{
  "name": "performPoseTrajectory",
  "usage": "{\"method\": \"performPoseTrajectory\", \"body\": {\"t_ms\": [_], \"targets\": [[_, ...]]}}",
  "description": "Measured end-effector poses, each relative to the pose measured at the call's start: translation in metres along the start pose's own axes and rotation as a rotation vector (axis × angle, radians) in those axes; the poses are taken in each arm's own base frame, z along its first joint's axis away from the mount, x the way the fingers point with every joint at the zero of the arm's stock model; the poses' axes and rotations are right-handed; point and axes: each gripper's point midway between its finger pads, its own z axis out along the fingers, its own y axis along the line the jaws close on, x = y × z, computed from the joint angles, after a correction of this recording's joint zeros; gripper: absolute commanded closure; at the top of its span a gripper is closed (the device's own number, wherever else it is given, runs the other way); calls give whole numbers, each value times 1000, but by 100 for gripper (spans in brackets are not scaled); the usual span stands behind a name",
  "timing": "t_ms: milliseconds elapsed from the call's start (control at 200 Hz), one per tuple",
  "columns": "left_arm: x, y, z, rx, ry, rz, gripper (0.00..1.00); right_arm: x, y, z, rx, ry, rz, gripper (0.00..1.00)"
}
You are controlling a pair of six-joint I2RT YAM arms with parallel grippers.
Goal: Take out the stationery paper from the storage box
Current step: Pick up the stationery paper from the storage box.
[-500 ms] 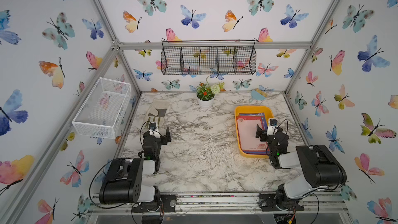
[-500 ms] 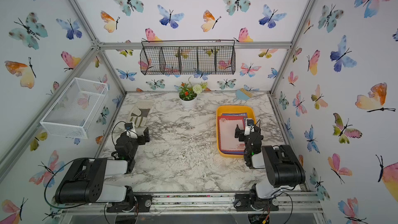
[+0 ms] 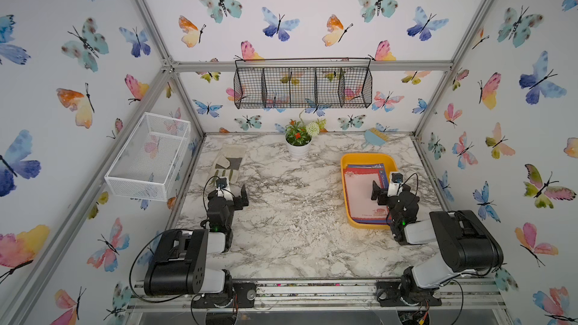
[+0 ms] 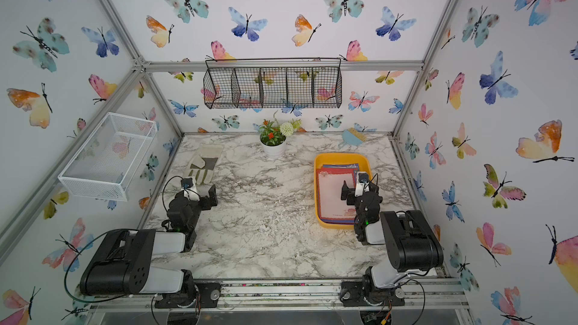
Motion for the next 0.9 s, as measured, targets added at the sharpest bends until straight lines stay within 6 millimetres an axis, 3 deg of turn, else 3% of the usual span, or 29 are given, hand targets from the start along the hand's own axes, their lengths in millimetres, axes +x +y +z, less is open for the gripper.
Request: {"method": "performPoseTrajectory", "body": {"t_ms": [225, 375, 521, 611, 686, 756, 816, 901], "targets": [[0, 0, 0, 0, 0, 0, 0, 0, 0, 0, 0, 0, 0, 2], [0, 0, 0, -1, 0, 1, 18, 0, 0, 0, 1, 0, 0, 4], [-8, 4, -4, -32, -16, -4, 23, -11, -2, -5, 8, 4, 6, 8], [-33, 8, -15, -76, -49, -30, 26, -45, -4, -5, 11, 2, 32, 12], [-74, 7, -23, -92, -113, -81, 31, -89, -5, -2, 2, -26, 67, 17], [-109, -1, -33, -68, -168, -136, 39, -118, -2, 0, -23, -16, 105, 20], [-129, -17, -42, -17, -188, -173, 43, -129, 2, 2, -49, 27, 135, 29], [-144, -62, -52, 114, -155, -193, 45, -125, 12, 7, -97, 140, 172, 39]]}}
